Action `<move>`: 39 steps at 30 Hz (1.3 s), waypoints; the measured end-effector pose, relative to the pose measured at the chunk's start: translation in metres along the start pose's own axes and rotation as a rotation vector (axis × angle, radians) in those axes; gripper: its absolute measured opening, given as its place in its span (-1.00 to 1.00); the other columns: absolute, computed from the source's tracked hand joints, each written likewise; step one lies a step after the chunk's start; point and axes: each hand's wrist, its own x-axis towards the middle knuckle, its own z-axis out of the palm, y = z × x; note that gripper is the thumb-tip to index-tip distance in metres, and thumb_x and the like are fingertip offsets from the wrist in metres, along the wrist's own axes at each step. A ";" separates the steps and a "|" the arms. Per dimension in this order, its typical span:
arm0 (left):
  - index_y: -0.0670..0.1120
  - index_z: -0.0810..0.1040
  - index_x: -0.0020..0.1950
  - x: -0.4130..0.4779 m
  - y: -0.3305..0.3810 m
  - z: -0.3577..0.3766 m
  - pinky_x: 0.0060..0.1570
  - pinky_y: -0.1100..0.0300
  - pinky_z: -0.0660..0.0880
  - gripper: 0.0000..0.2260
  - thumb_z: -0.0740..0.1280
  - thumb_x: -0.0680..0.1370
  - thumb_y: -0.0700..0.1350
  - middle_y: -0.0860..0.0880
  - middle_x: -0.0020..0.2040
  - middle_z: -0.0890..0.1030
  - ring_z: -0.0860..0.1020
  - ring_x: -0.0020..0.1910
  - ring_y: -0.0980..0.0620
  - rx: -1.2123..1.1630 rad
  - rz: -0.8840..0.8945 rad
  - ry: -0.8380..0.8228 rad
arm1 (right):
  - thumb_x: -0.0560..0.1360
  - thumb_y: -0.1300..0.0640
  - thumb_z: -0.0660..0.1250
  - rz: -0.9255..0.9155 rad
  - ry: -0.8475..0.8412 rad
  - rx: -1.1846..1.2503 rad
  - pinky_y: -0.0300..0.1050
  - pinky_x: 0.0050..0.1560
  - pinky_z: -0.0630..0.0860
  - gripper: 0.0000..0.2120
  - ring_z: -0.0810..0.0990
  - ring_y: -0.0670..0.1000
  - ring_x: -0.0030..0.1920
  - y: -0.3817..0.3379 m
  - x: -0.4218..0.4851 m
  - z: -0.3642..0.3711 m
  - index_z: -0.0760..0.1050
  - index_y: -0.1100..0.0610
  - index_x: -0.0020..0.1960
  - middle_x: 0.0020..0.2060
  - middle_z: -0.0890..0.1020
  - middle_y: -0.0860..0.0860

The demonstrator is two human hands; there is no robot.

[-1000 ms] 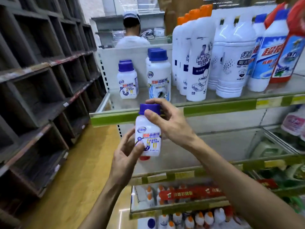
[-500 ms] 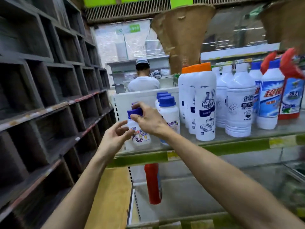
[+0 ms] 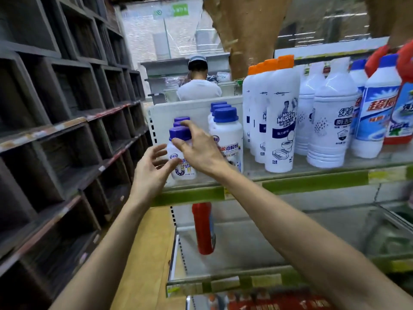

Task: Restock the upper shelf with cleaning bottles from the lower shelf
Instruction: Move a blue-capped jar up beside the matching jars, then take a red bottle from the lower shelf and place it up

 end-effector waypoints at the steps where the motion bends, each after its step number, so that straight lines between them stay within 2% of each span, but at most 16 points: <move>1: -0.10 0.51 0.35 -0.009 0.000 0.000 0.07 0.30 0.56 -0.60 0.46 0.53 -0.07 -0.03 0.19 0.62 0.62 0.09 0.13 -0.011 0.030 0.068 | 0.58 0.10 0.37 -0.047 0.047 -0.001 -0.34 0.21 0.33 -0.57 0.55 0.04 0.23 0.000 -0.008 -0.001 0.41 0.18 0.40 0.29 0.57 0.13; 3: -0.12 0.56 0.25 -0.036 0.000 0.001 0.09 0.27 0.57 -0.75 0.39 0.58 -0.12 -0.04 0.12 0.65 0.63 0.10 0.05 -0.107 0.095 0.195 | 0.57 0.14 0.38 -0.162 0.175 0.042 -0.37 0.20 0.34 -0.64 0.55 -0.05 0.17 0.003 -0.032 -0.005 0.48 0.22 0.33 0.22 0.61 0.12; 5: -0.11 0.57 0.15 -0.068 -0.008 0.004 0.00 0.30 0.57 -0.87 0.31 0.63 -0.18 -0.04 0.00 0.66 0.65 0.00 0.05 -0.238 0.139 0.260 | 0.57 0.18 0.37 -0.229 0.252 0.161 -0.15 0.30 0.48 -0.75 0.59 -0.03 0.21 0.012 -0.067 -0.008 0.54 0.24 0.22 0.18 0.63 0.11; 7: -0.12 0.57 0.06 -0.100 -0.027 0.007 -0.02 0.25 0.57 -0.89 0.26 0.64 -0.19 -0.03 -0.13 0.64 0.63 -0.10 0.02 -0.316 0.139 0.226 | 0.58 0.21 0.34 -0.229 0.249 0.279 0.10 0.26 0.54 -0.84 0.62 0.08 0.21 0.029 -0.108 -0.006 0.55 0.26 0.13 0.14 0.63 0.12; 10: -0.17 0.58 -0.04 -0.137 -0.068 0.015 -0.07 0.13 0.58 -0.84 0.23 0.63 -0.18 -0.02 -0.27 0.62 0.60 -0.23 -0.07 -0.299 0.017 0.120 | 0.58 0.25 0.33 -0.169 0.188 0.272 0.18 0.17 0.56 -0.90 0.64 0.09 0.14 0.064 -0.168 0.003 0.57 0.26 0.06 0.05 0.64 0.09; 15: -0.26 0.61 -0.04 -0.167 -0.119 0.032 -0.16 0.10 0.56 -0.83 0.24 0.64 -0.25 -0.11 -0.32 0.59 0.57 -0.31 -0.01 -0.336 -0.240 0.107 | 0.57 0.12 0.35 0.068 0.085 0.290 0.02 0.13 0.61 -0.91 0.65 0.01 0.10 0.107 -0.219 0.015 0.59 0.06 0.06 0.01 0.66 -0.06; 18: -0.28 0.60 -0.02 -0.170 -0.139 0.041 -0.22 0.16 0.54 -0.83 0.26 0.64 -0.23 -0.12 -0.35 0.56 0.54 -0.34 -0.04 -0.375 -0.330 0.082 | 0.58 0.16 0.36 0.162 0.053 0.323 -0.11 0.11 0.60 -0.89 0.65 -0.03 0.08 0.120 -0.222 0.017 0.58 -0.01 0.06 -0.01 0.66 -0.09; 20: -0.28 0.60 0.01 -0.167 -0.150 0.049 -0.23 0.13 0.54 -0.84 0.28 0.64 -0.21 -0.09 -0.34 0.56 0.53 -0.33 -0.06 -0.377 -0.382 0.063 | 0.58 0.19 0.36 0.211 0.041 0.327 -0.18 0.11 0.58 -0.86 0.64 -0.05 0.07 0.128 -0.218 0.021 0.57 -0.04 0.04 -0.03 0.66 -0.11; 23: -0.18 0.59 0.11 -0.158 -0.166 0.063 -0.23 0.19 0.56 -0.87 0.34 0.61 -0.15 -0.09 -0.19 0.63 0.58 -0.26 -0.03 -0.278 -0.460 0.015 | 0.57 0.21 0.37 0.307 0.032 0.322 -0.26 0.09 0.56 -0.85 0.64 -0.13 0.03 0.146 -0.206 0.030 0.57 -0.05 0.00 -0.05 0.67 -0.12; 25: -0.07 0.53 0.19 -0.148 -0.180 0.074 -0.13 0.19 0.59 -0.79 0.40 0.58 -0.09 -0.10 -0.03 0.64 0.63 -0.09 -0.02 -0.150 -0.516 -0.049 | 0.58 0.19 0.37 0.379 0.000 0.297 -0.32 0.02 0.53 -0.89 0.63 -0.21 -0.02 0.160 -0.195 0.036 0.55 -0.02 0.01 -0.06 0.66 -0.14; 26: -0.03 0.49 0.24 -0.142 -0.186 0.079 -0.04 0.12 0.60 -0.71 0.43 0.55 -0.05 -0.08 0.03 0.62 0.62 0.00 -0.05 -0.094 -0.541 -0.080 | 0.58 0.17 0.36 0.412 -0.013 0.282 -0.38 -0.02 0.50 -0.92 0.61 -0.24 -0.05 0.167 -0.190 0.038 0.54 0.00 0.02 -0.07 0.65 -0.14; 28: -0.03 0.41 0.37 -0.130 -0.202 0.092 0.11 -0.01 0.57 -0.52 0.48 0.51 -0.01 -0.05 0.14 0.57 0.58 0.11 -0.08 -0.013 -0.572 -0.133 | 0.58 0.15 0.36 0.472 -0.020 0.250 -0.49 -0.09 0.44 -0.94 0.60 -0.24 -0.06 0.181 -0.182 0.041 0.54 0.04 0.05 -0.07 0.64 -0.10; 32: -0.09 0.27 0.49 -0.105 -0.219 0.124 0.00 0.18 0.54 -0.24 0.57 0.41 0.00 -0.06 0.26 0.50 0.55 0.17 -0.05 0.023 -0.566 -0.198 | 0.59 0.15 0.35 0.555 -0.031 0.179 -0.53 -0.15 0.41 -0.86 0.60 -0.07 0.00 0.203 -0.171 0.042 0.54 0.12 0.14 -0.02 0.63 -0.03; 33: -0.10 0.27 0.48 -0.100 -0.220 0.132 -0.01 0.18 0.54 -0.23 0.58 0.39 -0.02 -0.05 0.24 0.51 0.55 0.14 -0.04 0.008 -0.564 -0.187 | 0.59 0.14 0.35 0.561 -0.032 0.168 -0.52 -0.14 0.41 -0.86 0.60 -0.07 0.01 0.206 -0.168 0.040 0.54 0.11 0.14 -0.01 0.63 -0.03; 36: -0.10 0.31 0.43 -0.091 -0.227 0.152 0.09 0.04 0.53 -0.21 0.58 0.30 0.04 -0.04 0.17 0.55 0.57 0.08 -0.07 0.034 -0.548 -0.098 | 0.59 0.12 0.34 0.570 -0.020 0.152 -0.44 -0.12 0.42 -0.91 0.61 -0.06 0.01 0.216 -0.162 0.031 0.53 0.07 0.09 -0.02 0.63 -0.05; 39: -0.08 0.35 0.38 -0.090 -0.232 0.163 0.07 0.04 0.49 -0.28 0.57 0.32 0.05 0.00 0.10 0.52 0.57 0.10 -0.13 0.060 -0.525 -0.025 | 0.59 0.11 0.35 0.561 -0.028 0.135 -0.46 -0.12 0.42 -0.89 0.61 -0.08 0.02 0.223 -0.161 0.022 0.54 0.06 0.11 -0.01 0.63 -0.06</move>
